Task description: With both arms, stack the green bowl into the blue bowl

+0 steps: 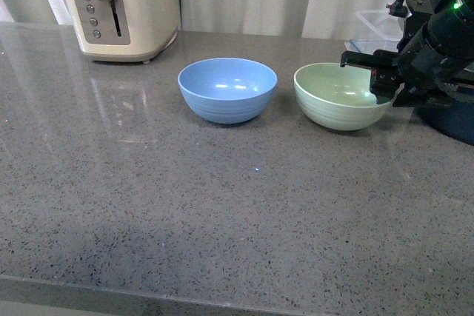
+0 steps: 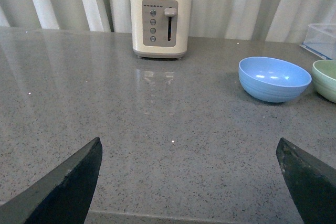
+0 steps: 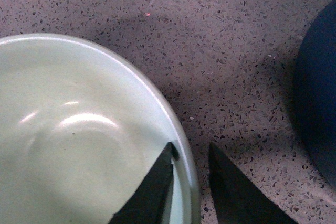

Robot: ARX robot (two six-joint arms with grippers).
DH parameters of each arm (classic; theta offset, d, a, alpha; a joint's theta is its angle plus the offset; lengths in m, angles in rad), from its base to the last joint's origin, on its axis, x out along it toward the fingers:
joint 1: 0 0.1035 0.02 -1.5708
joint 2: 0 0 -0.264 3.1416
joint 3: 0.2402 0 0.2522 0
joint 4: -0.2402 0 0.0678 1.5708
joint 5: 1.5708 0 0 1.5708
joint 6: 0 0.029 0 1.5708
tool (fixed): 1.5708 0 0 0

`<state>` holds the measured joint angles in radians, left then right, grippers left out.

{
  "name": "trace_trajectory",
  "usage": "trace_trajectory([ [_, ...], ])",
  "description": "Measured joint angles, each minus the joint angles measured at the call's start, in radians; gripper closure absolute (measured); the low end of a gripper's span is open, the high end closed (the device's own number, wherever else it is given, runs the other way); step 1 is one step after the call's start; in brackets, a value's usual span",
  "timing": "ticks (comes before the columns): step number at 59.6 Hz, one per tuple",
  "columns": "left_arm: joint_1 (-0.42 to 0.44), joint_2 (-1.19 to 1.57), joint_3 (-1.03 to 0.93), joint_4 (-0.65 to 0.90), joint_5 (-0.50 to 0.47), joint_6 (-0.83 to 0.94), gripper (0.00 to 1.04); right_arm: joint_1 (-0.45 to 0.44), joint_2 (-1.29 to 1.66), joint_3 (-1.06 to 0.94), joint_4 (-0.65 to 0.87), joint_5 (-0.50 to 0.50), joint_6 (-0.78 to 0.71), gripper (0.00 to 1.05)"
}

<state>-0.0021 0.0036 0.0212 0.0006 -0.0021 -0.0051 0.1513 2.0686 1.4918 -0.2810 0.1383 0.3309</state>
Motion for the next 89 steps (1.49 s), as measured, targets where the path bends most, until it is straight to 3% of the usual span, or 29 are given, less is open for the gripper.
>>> trace_trajectory([
  [9, 0.000, 0.000, 0.000, 0.000, 0.000, 0.000, 0.07, -0.004, -0.008, 0.005, -0.004, -0.009, 0.010, 1.03],
  [27, 0.000, 0.000, 0.000, 0.000, 0.000, 0.000, 0.07, 0.008, -0.087, 0.066, -0.023, -0.038, 0.011, 1.03],
  [43, 0.000, 0.000, 0.000, 0.000, 0.000, 0.000, 0.07, 0.190, -0.129, 0.164, 0.005, -0.076, 0.005, 1.03],
  [52, 0.000, 0.000, 0.000, 0.000, 0.000, 0.000, 0.07, 0.249, -0.073, 0.197, 0.002, -0.071, -0.004, 1.03],
  [82, 0.000, 0.000, 0.000, 0.000, 0.000, 0.000, 0.07, 0.266, 0.061, 0.225, -0.016, -0.008, -0.026, 1.03],
  [89, 0.000, 0.000, 0.000, 0.000, 0.000, 0.000, 0.07, 0.267, 0.062, 0.225, 0.001, -0.008, -0.030, 0.89],
])
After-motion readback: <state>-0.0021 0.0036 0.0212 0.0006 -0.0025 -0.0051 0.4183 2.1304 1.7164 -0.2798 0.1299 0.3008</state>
